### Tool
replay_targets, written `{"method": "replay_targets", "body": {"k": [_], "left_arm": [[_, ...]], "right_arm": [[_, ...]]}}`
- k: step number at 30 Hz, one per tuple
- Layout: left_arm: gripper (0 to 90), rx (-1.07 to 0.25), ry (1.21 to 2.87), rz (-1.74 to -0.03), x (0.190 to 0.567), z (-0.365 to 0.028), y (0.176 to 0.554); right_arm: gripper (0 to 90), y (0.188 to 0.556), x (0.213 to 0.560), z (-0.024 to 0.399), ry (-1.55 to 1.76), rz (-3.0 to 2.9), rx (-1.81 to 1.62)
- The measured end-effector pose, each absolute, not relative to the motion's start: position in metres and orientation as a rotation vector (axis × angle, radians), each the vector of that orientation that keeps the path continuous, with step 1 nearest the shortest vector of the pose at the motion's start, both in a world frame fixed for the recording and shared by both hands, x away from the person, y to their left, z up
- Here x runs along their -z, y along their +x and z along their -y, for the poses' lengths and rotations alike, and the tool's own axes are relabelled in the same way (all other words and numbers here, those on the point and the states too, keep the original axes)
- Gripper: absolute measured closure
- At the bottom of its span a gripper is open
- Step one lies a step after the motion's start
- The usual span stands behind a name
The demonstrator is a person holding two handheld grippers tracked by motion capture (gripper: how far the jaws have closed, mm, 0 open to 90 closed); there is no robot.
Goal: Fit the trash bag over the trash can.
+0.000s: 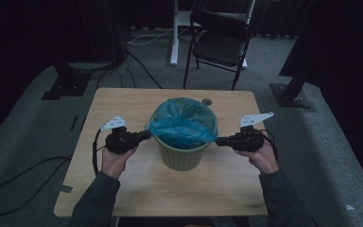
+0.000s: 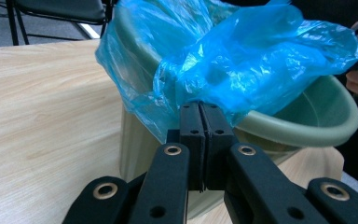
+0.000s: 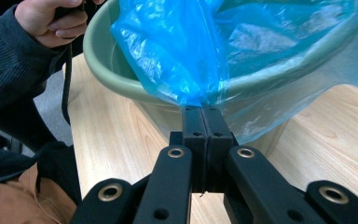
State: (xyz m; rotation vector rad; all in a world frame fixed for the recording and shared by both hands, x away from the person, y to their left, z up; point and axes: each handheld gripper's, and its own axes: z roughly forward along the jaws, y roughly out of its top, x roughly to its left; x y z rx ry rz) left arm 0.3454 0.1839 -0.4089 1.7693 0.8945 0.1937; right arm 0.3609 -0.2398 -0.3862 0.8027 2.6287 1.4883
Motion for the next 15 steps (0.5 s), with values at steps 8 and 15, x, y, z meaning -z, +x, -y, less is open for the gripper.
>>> {"method": "replay_targets", "body": {"k": [8,15], "left_arm": [[75.2,-0.209,1.768,-0.904,0.407,-0.194,0.34],[60.0,-0.246,1.734,-0.883,0.391,-0.206,0.333]], "right_arm": [[77.2,0.359,0.386,0.241,0.793,-2.636,-1.47],[62.6,0.352,0.369,0.255,0.78,-2.571,-1.544]]}}
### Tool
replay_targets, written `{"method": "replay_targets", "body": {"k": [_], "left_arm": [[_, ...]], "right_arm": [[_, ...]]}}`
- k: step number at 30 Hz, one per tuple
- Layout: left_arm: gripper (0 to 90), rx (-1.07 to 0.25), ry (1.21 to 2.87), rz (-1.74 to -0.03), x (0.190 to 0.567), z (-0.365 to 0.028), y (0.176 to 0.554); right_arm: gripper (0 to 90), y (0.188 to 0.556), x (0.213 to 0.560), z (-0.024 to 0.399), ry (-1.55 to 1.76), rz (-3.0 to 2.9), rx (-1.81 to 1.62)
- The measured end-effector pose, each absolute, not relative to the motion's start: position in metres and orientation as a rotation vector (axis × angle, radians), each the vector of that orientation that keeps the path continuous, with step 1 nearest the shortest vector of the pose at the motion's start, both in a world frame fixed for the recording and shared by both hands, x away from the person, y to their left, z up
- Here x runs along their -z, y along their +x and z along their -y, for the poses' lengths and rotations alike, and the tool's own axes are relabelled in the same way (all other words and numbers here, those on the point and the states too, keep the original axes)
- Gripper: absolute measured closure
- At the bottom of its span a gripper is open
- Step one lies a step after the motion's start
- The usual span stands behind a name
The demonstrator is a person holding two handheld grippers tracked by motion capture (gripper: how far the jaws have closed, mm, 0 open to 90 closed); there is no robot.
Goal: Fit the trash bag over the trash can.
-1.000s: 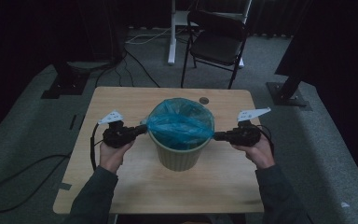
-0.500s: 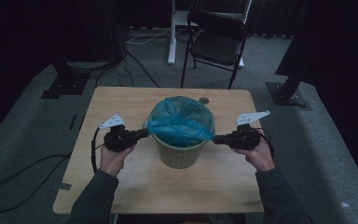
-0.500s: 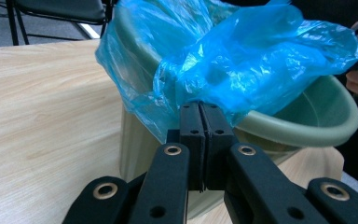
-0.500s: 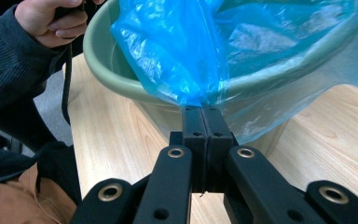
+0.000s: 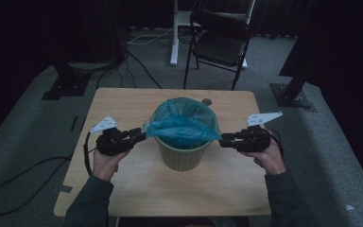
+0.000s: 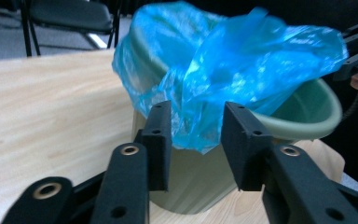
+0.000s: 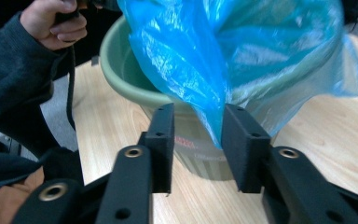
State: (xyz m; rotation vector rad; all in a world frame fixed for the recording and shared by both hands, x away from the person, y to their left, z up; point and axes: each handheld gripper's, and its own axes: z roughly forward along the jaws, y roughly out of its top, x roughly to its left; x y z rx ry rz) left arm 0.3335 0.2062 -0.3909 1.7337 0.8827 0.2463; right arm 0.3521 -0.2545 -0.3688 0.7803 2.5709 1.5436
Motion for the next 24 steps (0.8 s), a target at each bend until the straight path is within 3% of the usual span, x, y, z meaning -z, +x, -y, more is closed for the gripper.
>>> {"method": "replay_targets", "body": {"k": [10,24], "left_arm": [[55.6,-0.245,1.748,-0.838,0.371,-0.191,0.354],[53.3,-0.231,1.795,-0.842,0.372,-0.167,0.382]], "right_arm": [[61.4,0.359,0.353,0.252,0.822,-2.488,-1.618],[58.6,0.373,0.334,0.22,0.832,-2.464,-1.667]]}}
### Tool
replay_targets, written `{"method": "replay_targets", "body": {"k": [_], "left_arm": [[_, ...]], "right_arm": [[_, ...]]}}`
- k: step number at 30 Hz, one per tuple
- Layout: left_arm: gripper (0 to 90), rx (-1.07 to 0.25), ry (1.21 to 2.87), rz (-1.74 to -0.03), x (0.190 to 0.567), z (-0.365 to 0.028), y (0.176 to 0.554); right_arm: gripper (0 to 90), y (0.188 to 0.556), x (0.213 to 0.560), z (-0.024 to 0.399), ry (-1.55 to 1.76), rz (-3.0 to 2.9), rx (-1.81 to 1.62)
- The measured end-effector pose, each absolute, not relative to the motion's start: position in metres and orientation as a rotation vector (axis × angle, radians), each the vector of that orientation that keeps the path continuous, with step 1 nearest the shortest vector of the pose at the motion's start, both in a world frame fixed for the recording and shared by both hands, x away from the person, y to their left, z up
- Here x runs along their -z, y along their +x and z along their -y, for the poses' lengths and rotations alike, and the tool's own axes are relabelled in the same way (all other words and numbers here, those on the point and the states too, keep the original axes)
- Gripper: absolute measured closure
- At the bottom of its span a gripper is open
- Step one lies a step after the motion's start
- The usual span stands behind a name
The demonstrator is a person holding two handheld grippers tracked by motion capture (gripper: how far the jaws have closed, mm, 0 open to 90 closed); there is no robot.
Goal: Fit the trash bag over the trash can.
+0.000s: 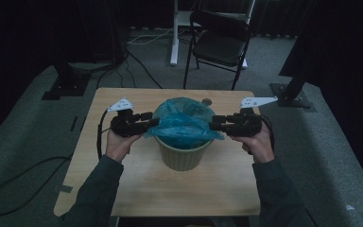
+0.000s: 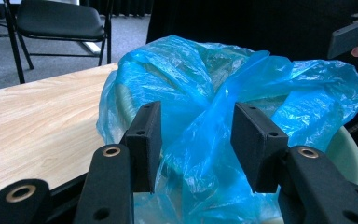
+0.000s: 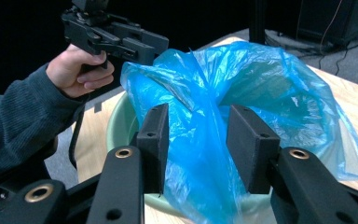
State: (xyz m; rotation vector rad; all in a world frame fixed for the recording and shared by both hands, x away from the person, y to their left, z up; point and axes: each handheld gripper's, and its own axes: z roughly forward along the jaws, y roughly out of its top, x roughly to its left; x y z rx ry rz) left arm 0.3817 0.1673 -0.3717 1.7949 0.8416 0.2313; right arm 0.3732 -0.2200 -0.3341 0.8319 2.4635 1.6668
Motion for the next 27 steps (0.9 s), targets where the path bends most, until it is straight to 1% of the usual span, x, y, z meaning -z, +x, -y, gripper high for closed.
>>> {"method": "replay_targets", "body": {"k": [2,4,6,7,8,9,11,13,19,27], "left_arm": [[53.4,-0.232,1.806,-0.852,0.373,-0.165,0.382],[56.0,-0.228,1.819,-0.862,0.373,-0.163,0.382],[61.2,-0.231,1.831,-0.855,0.373,-0.16,0.381],[65.8,-0.231,1.831,-0.855,0.373,-0.16,0.381],[65.8,-0.234,1.845,-0.846,0.373,-0.159,0.379],[74.5,-0.24,1.85,-0.845,0.373,-0.158,0.379],[82.0,-0.249,1.848,-0.839,0.372,-0.157,0.376],[88.0,-0.25,1.841,-0.836,0.372,-0.157,0.375],[89.5,-0.246,1.793,-0.807,0.37,-0.162,0.354],[89.5,-0.213,1.775,-0.813,0.382,-0.167,0.336]], "right_arm": [[58.3,0.375,0.335,0.218,0.839,-2.475,-1.655],[58.6,0.381,0.342,0.212,0.874,-2.543,-1.601],[66.6,0.383,0.347,0.211,0.887,-2.561,-1.585],[66.6,0.383,0.347,0.211,0.887,-2.561,-1.585],[72.6,0.383,0.348,0.211,0.892,-2.562,-1.582],[80.0,0.383,0.35,0.212,0.896,-2.561,-1.586],[85.3,0.382,0.349,0.212,0.891,-2.566,-1.578],[86.8,0.381,0.349,0.212,0.88,-2.569,-1.582],[88.0,0.369,0.347,0.215,0.83,-2.587,-1.593],[88.7,0.354,0.361,0.217,0.799,-2.62,-1.604]]}}
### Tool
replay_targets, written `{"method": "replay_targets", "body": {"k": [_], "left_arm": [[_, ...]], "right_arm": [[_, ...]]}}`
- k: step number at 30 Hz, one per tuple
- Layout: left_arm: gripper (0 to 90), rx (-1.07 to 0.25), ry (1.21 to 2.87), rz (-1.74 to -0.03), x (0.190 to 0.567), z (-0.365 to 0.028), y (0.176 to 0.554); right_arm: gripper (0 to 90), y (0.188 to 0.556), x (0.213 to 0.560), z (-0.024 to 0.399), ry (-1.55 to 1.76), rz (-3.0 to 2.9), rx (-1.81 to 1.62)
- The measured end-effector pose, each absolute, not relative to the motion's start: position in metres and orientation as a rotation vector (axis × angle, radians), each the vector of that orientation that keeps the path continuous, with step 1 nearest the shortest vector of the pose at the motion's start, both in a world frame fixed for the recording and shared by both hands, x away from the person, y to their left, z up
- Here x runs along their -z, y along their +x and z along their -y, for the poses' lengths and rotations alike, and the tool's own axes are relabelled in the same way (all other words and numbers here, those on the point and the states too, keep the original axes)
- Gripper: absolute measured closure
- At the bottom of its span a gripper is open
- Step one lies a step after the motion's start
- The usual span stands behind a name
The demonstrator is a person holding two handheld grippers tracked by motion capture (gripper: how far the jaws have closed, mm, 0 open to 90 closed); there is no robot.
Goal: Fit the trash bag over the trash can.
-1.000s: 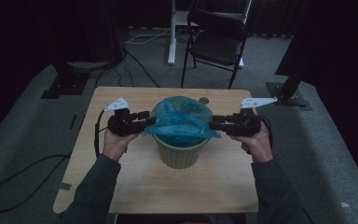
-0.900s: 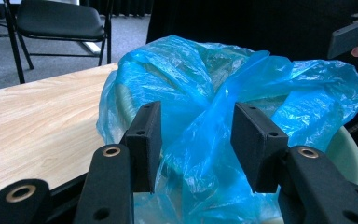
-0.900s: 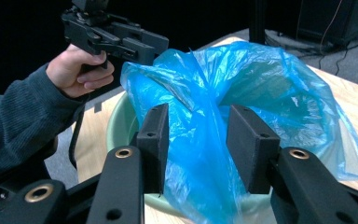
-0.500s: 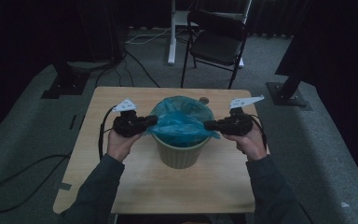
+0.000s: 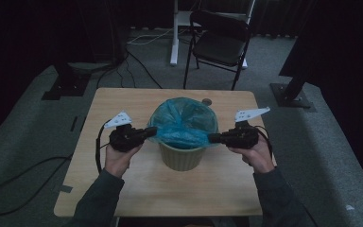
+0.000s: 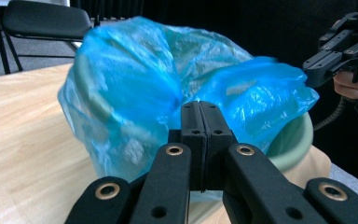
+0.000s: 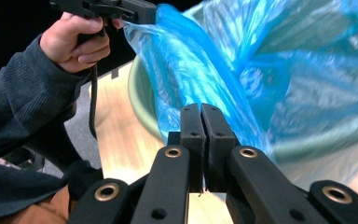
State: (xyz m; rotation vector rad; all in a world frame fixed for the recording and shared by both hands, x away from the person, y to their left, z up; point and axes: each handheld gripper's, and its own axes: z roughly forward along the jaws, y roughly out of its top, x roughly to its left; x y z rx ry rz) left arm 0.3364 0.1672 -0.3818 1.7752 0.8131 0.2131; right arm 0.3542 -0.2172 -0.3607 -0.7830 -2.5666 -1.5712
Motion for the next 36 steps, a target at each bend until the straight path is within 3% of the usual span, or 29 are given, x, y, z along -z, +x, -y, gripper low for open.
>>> {"method": "replay_targets", "body": {"k": [16,29,33,36], "left_arm": [[89.5,-0.153,1.823,-0.786,0.415,-0.165,0.313],[89.3,-0.13,1.882,-0.856,0.446,-0.159,0.328],[80.9,-0.122,1.857,-0.895,0.447,-0.166,0.331],[70.2,-0.1,1.799,-0.891,0.443,-0.18,0.329]], "right_arm": [[89.9,0.338,0.387,0.222,-0.705,2.577,1.484],[89.9,0.353,0.418,0.226,-0.827,2.579,1.379],[89.6,0.355,0.423,0.233,-0.868,2.568,1.366],[78.5,0.353,0.418,0.242,-0.872,2.581,1.377]]}}
